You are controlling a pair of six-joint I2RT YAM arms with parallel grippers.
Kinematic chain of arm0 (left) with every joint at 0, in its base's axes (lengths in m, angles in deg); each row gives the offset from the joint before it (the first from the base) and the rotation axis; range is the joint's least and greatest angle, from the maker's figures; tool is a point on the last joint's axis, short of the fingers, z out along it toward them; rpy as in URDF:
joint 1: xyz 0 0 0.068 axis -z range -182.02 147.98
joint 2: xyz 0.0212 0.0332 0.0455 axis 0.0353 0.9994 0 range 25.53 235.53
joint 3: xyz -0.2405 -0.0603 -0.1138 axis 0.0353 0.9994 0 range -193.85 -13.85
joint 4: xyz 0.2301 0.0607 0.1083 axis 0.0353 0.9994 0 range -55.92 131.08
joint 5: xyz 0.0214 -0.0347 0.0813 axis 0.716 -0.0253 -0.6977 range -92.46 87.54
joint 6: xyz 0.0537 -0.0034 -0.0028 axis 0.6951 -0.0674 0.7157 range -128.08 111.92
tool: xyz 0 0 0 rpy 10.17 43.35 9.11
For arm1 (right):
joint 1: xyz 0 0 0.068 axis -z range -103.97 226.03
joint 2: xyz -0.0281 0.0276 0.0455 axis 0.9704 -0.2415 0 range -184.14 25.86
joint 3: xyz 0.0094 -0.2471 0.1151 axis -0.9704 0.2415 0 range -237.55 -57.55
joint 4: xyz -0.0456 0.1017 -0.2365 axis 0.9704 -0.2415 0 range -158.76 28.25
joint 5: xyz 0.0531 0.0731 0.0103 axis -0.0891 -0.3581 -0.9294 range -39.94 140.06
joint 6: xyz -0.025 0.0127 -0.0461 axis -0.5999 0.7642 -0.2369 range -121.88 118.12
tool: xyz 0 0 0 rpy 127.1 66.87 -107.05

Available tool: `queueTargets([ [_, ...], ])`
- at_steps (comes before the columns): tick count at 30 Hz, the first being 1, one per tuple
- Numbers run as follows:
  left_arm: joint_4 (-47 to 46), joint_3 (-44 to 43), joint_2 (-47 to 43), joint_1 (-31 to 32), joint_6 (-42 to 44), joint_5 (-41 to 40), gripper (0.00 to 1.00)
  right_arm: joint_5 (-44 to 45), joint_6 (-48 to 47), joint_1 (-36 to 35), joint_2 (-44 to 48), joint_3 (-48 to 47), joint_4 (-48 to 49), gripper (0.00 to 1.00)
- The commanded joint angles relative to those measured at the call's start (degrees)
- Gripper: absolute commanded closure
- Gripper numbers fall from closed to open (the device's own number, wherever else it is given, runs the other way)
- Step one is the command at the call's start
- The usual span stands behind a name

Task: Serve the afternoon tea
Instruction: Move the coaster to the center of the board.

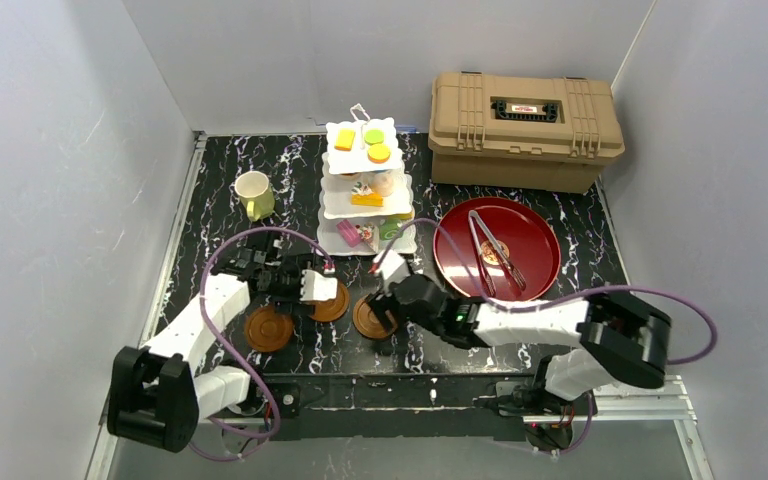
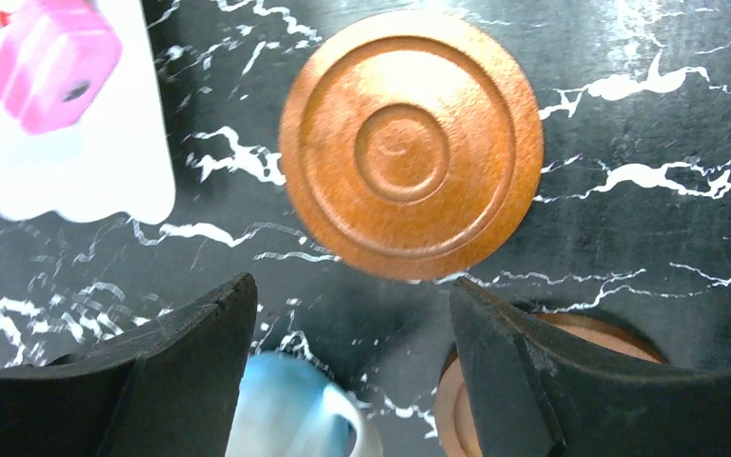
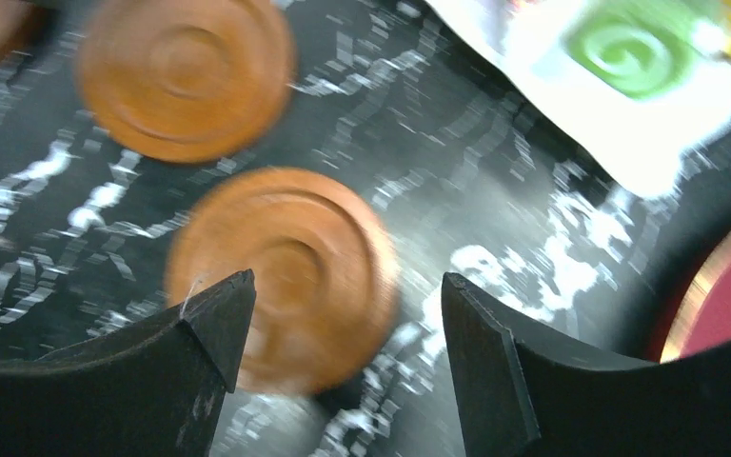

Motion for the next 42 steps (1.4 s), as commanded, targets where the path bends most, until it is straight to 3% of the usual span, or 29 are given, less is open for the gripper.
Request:
queueTargets([
  [1, 6.34, -3.91, -4.83, -2.79, -6.11, 1.20, 0.27, -4.86, -3.07, -4.98, -8.26, -8.85, 7.74, 0.21],
  [6, 14.29, -11.41, -4.94, -10.57, -12.30, 8.78, 0.24, -4.61, -5.53, -9.00, -16.76, -13.55, 8.78, 0.19],
  [10, 18.12, -16.73, -3.63, -16.51, -16.37, 13.12, 0.24, -1.37, -5.50, -9.89, -18.99, -12.04, 9.95, 0.20],
  [14, 18.26, -19.21, -3.06, -20.38, -20.46, 15.65, 0.23, 4.15, -6.19, -10.54, -19.55, -8.22, 10.99, 0.26],
  [20, 15.33, -23.40, -1.40, -23.33, -27.21, 15.79, 0.24, 14.16, -7.90, -10.65, -18.14, -4.96, 8.96, 0.26],
  [32, 15.26, -25.67, 2.65, -29.30, -32.90, 11.31, 0.25, 11.07, -4.72, -6.76, -4.20, 1.56, 7.42, 0.23],
  [37, 16.49, -27.34, 6.06, -32.52, -34.02, 9.05, 0.31, 8.61, -3.18, -6.80, 1.18, -0.89, 4.31, 0.16],
  [42, 15.21, -29.16, 12.04, -34.95, -36.69, 5.01, 0.39, 8.63, -0.67, -7.11, 8.18, -2.67, 0.17, 0.16],
])
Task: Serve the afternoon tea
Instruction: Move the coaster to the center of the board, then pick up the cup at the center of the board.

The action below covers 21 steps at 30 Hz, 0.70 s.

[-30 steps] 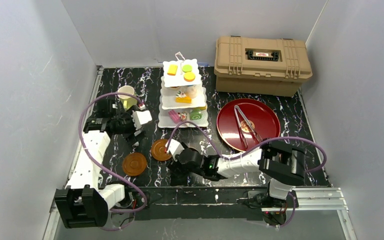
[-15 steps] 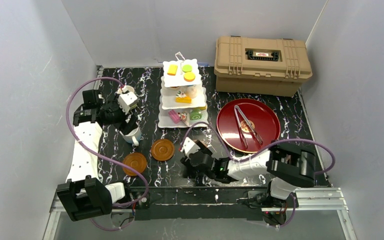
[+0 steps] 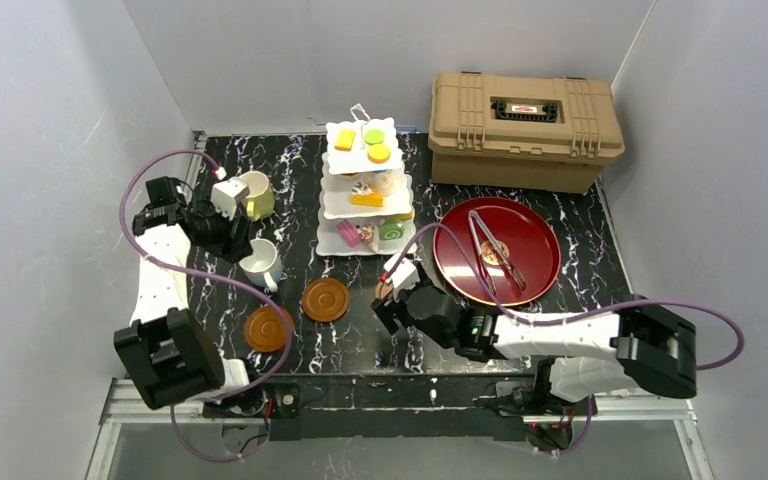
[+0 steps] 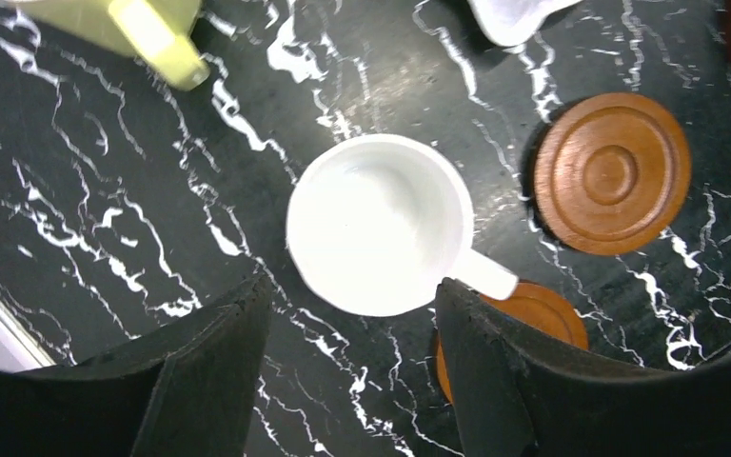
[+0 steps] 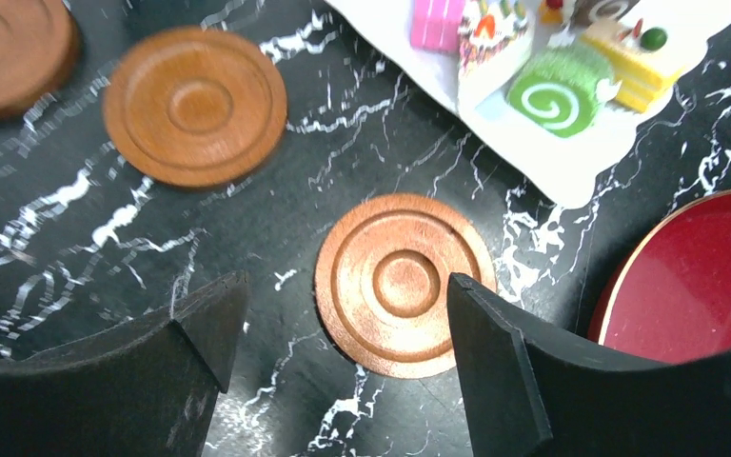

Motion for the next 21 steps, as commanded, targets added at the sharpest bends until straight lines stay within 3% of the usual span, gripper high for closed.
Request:
queueTargets([
  [1, 0.02, -2.80, 4.22, -1.27, -3.53, -4.34, 0.41, 0.10, 3.78, -0.49, 6.39, -3.52, -3.44, 0.16],
  [10, -5.59, -1.40, 10.66, -1.22, -9.23, -5.36, 0.53, 1.69, 9.30, -0.65, 11.01, -4.29, -7.66, 0.16],
  [15, -5.86, -0.86, 12.82, -0.88, -10.04, -3.16, 0.63, 1.59, 9.30, -0.67, 9.68, -5.24, -7.97, 0.17],
  [21, -8.08, 0.94, 14.32, 0.09, -10.81, -3.42, 0.67, 0.24, 9.00, -0.67, 4.91, -7.78, -6.34, 0.16],
])
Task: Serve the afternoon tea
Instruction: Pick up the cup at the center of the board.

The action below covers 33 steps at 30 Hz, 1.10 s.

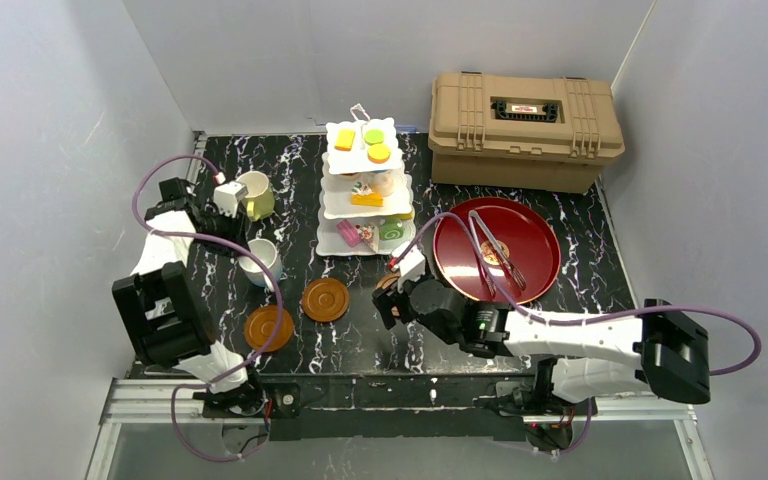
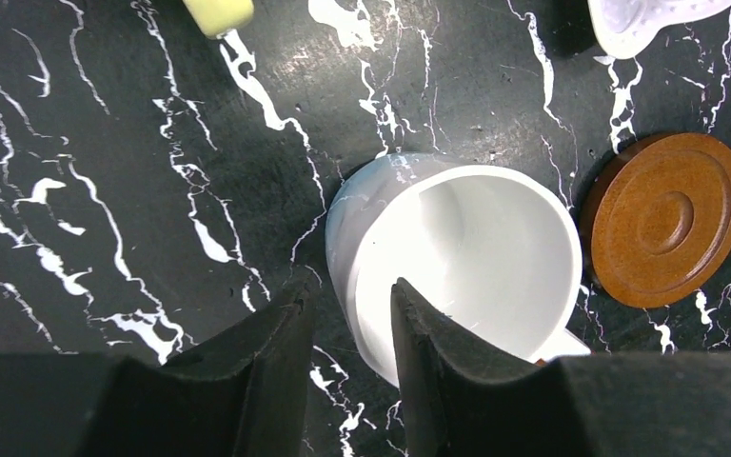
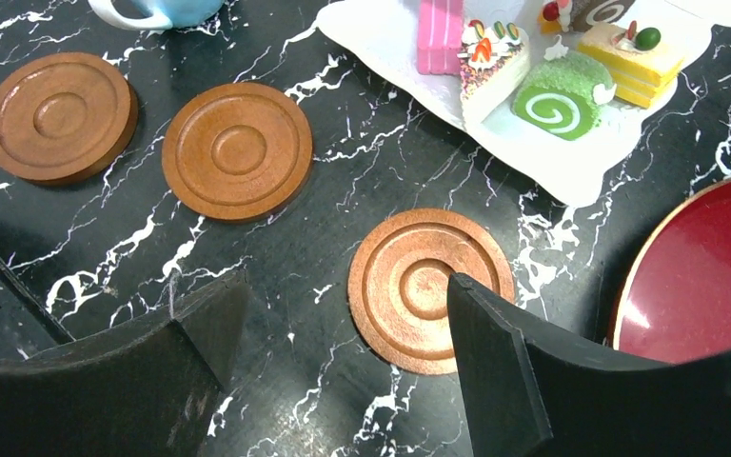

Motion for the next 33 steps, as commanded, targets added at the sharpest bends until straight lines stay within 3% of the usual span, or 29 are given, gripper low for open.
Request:
queueTargets([
  [1, -1.36, 1.51, 0.37, 0.85, -1.41, 1.45, 0.70, -0.47, 0.67, -0.25, -2.96, -3.79, 2.92, 0.16],
  [5, -1.94, 1.90, -0.14, 1.98, -1.68, 1.31, 1.00, -1.62, 0.83, -0.25, -6.64, -4.60, 6.71, 0.16],
  [10, -4.34, 4.44, -2.94, 3.08, -5.47, 1.83, 1.00, -4.61, 0.40, -0.16, -14.51, -6.90, 15.29, 0.15],
  [17, -6.26, 7.84, -14.35, 3.62, -19.34, -1.97, 1.00, -7.88, -2.26, 0.01, -27.73, -18.87, 20.22, 0.13],
  [23, -5.06, 10.51, -22.84, 4.76, -30.31, -7.00, 1.00, -11.95, -3.06, 0.25, -34.54, -23.07, 31.19, 0.12],
  [33, -3.68, 11.31, -27.94, 9.70, -33.79, -12.19, 1.00, -14.35, -4.54, 0.28, -38.59, -28.95, 30.04, 0.16],
])
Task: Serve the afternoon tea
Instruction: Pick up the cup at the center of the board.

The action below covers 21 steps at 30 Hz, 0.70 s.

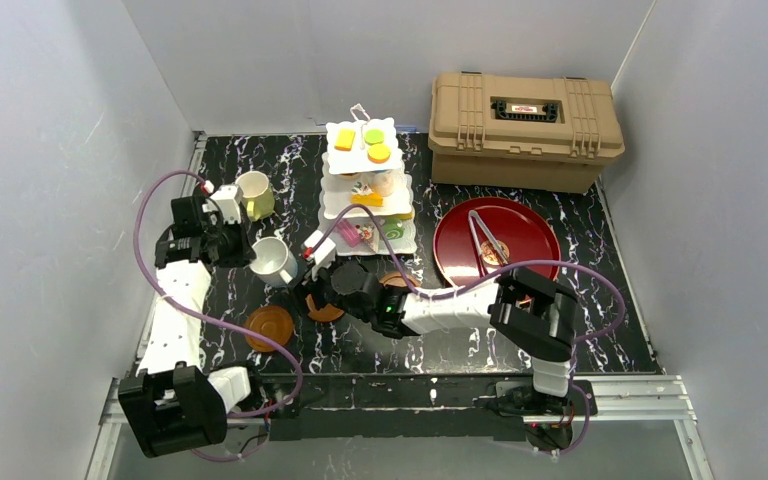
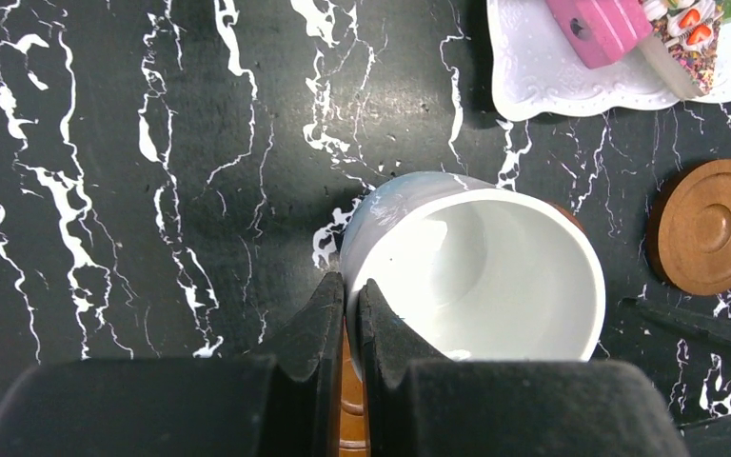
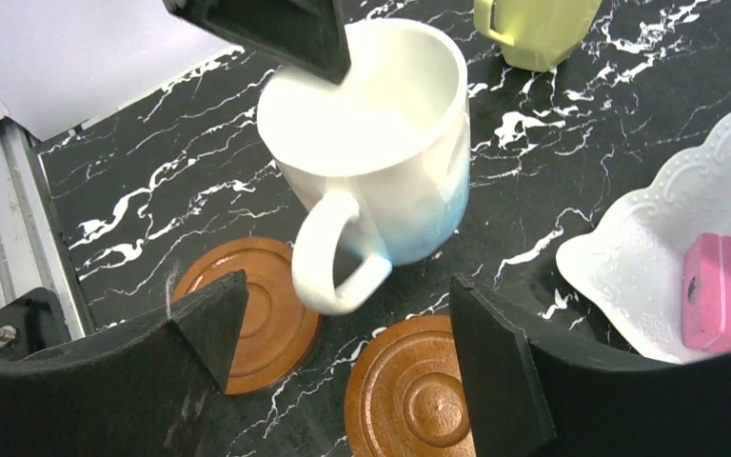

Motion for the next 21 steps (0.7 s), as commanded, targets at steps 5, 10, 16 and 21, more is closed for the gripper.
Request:
queueTargets([
  [5, 0.70, -1.26, -2.31, 2.95, -3.90, -1.23, 1.00, -0.59, -4.40, 0.30, -2.42, -5.37, -0.49, 0.27],
  [10, 1.37, -1.87, -2.86, 3.66, -4.61, -1.56, 1.00, -0.92, -7.11, 0.29, -3.71, -6.91, -2.72, 0.45],
  [16, 1.88, -3.10, -2.76, 4.02, -4.97, -0.75, 1.00, 0.43, -9.16, 0.30, -3.93, -7.85, -4.21, 0.50],
  [21, 2.52, -3.47, -3.17, 5.00, -5.20, 0.83, 1.00, 1.77, -10.26, 0.27, -2.49, -6.91, -3.54, 0.93],
])
